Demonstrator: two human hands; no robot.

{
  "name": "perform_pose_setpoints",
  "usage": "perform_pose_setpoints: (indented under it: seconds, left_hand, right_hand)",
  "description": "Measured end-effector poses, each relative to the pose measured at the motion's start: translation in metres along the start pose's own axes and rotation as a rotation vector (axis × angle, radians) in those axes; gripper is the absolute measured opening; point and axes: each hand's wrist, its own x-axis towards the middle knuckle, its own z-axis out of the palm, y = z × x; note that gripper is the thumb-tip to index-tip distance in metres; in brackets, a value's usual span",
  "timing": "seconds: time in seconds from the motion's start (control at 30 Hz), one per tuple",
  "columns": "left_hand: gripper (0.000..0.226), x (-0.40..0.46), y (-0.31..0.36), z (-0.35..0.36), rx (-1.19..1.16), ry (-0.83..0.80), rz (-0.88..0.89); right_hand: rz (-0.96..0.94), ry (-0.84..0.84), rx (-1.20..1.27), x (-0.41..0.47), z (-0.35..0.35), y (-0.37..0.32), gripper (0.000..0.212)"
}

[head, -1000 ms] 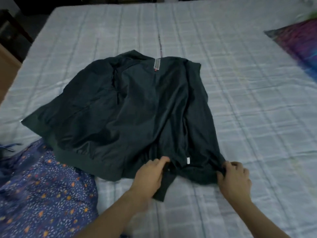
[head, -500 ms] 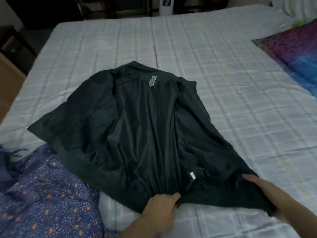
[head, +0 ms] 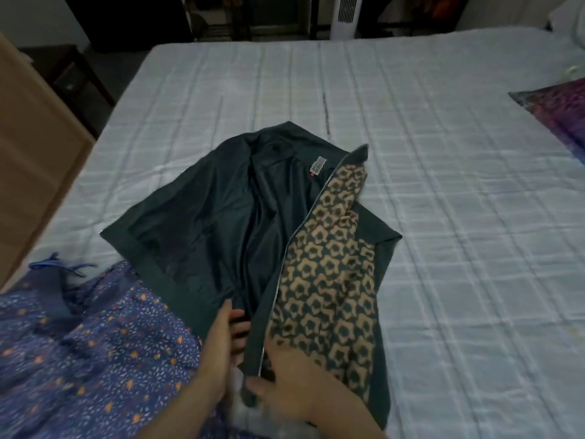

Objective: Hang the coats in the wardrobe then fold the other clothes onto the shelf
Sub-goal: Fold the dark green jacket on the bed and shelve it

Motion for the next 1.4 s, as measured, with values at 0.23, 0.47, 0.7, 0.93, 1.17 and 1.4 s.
perform_pose_setpoints:
  seconds: [0.23,0.47,0.7,0.93,1.17,1.4]
  left_hand:
    - [0.055,0.012,-0.013,-0.020,0.856,-0.247,0.354]
    - [0.055,0.040,0.022,-0.045,1.138,0.122,0.730]
    - [0.056,0.046,0.009,0.001,1.476,-0.250,1.103]
    - [0.069,0.063,-0.032,0.041,1.609,-0.240,0.902]
    - [0.108,0.061,-0.060,0.060,1.815,-0.273,0.770]
    - [0.037,0.040,-0.021,0.118,1.487,-0.291,1.160]
  right_hand:
    - [0.039,0.507,-0.141,-0.019,-0.027,0.064,0.036]
    - [0.419,0.796,-0.011,-0.009,-0.078,0.129,0.045]
    - [0.634,0.837,0.132,0.050,-0.115,0.154,0.030]
    - [0.505,0.938,0.444,0.021,-0.166,0.155,0.022]
    - [0.748,0.755,-0.521,-0.137,-0.315,0.258,0.037]
    - [0.595,1.064,-0.794,-0.166,-0.321,0.285,0.063]
